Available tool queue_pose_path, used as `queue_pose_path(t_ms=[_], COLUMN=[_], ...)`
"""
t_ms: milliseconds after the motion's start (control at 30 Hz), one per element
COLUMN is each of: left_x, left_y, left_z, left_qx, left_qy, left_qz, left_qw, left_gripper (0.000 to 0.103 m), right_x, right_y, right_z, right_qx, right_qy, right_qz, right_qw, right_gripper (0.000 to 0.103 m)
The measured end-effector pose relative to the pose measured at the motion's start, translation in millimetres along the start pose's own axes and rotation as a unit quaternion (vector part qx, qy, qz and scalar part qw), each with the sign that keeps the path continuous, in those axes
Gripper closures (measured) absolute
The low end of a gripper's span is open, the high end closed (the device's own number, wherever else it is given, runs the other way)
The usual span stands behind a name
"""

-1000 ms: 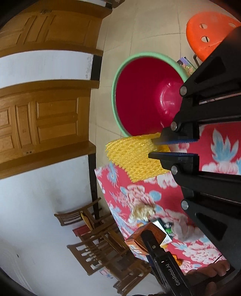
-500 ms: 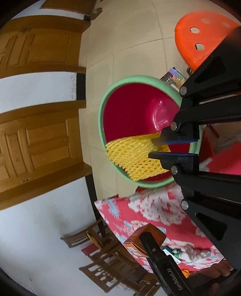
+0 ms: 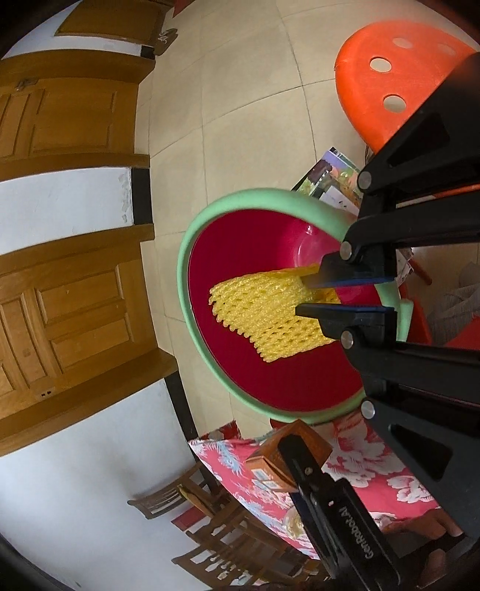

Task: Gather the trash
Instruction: 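Lift and carry the box and foam net over the green-rimmed red bucket with both tools, then open both tools to drop the box and foam net into the bucket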

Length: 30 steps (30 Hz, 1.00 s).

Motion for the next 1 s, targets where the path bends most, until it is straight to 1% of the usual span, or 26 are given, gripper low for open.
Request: queue_pose_path(t_ms=[133, 200, 233, 267, 333, 600, 633, 667, 733, 1000], left_x=[7.7, 9.5, 9.8, 9.8, 9.7, 3.8, 1.9, 0.3, -3.7, -20.1], left_y=[-0.6, -2.1, -2.6, -2.5, -2.9, -4.1, -4.4, -5.2, -5.6, -5.4], left_z=[-8.2, -10.5, -11.6, -12.3, -12.0, 0.5, 2.4, 5.1, 10.6, 37.0], left_qx=[-0.007, -0.013, -0.015, -0.017, -0.017, -0.009, -0.009, -0.008, -0.005, 0.017], left_qy=[-0.001, -0.003, -0.003, -0.002, 0.001, 0.008, 0.009, 0.01, 0.012, 0.027], left_qz=[-0.008, -0.01, -0.01, -0.011, -0.01, 0.002, 0.004, 0.007, 0.013, 0.028], left_qw=[0.9999, 0.9999, 0.9998, 0.9998, 0.9998, 0.9999, 0.9999, 0.9999, 0.9998, 0.9991], left_gripper=[0.041, 0.041, 0.041, 0.038, 0.034, 0.034, 0.034, 0.034, 0.034, 0.034], right_x=[6.3, 8.6, 9.0, 8.9, 9.5, 5.3, 3.9, 3.3, -0.3, -13.2], right_y=[-0.7, -0.8, -0.6, -1.1, -0.7, -1.5, -1.7, -1.3, -1.4, 0.1], right_z=[-2.3, -2.9, -2.8, -2.3, -1.0, 5.8, 7.1, 8.1, 10.7, 22.2], right_qx=[-0.004, -0.005, -0.004, -0.003, -0.001, 0.006, 0.007, 0.008, 0.011, 0.021], right_qy=[0.001, 0.003, 0.005, 0.006, 0.007, 0.007, 0.007, 0.007, 0.007, 0.015], right_qz=[-0.008, -0.012, -0.015, -0.017, -0.019, -0.017, -0.016, -0.016, -0.014, -0.006], right_qw=[1.0, 1.0, 1.0, 1.0, 1.0, 1.0, 1.0, 1.0, 1.0, 1.0], right_gripper=[0.091, 0.084, 0.076, 0.07, 0.069, 0.067, 0.064, 0.06, 0.057, 0.055])
Point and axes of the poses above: each gripper's, at about its wrist camera, not at the fingertips, and z roughly against the way its jaws point, x to its right, y to its top, the point moved 9 cm from there along -z, roughly the way its jaws point, and after that the axes turned 2 degrees about x, right-handed, at the moved point
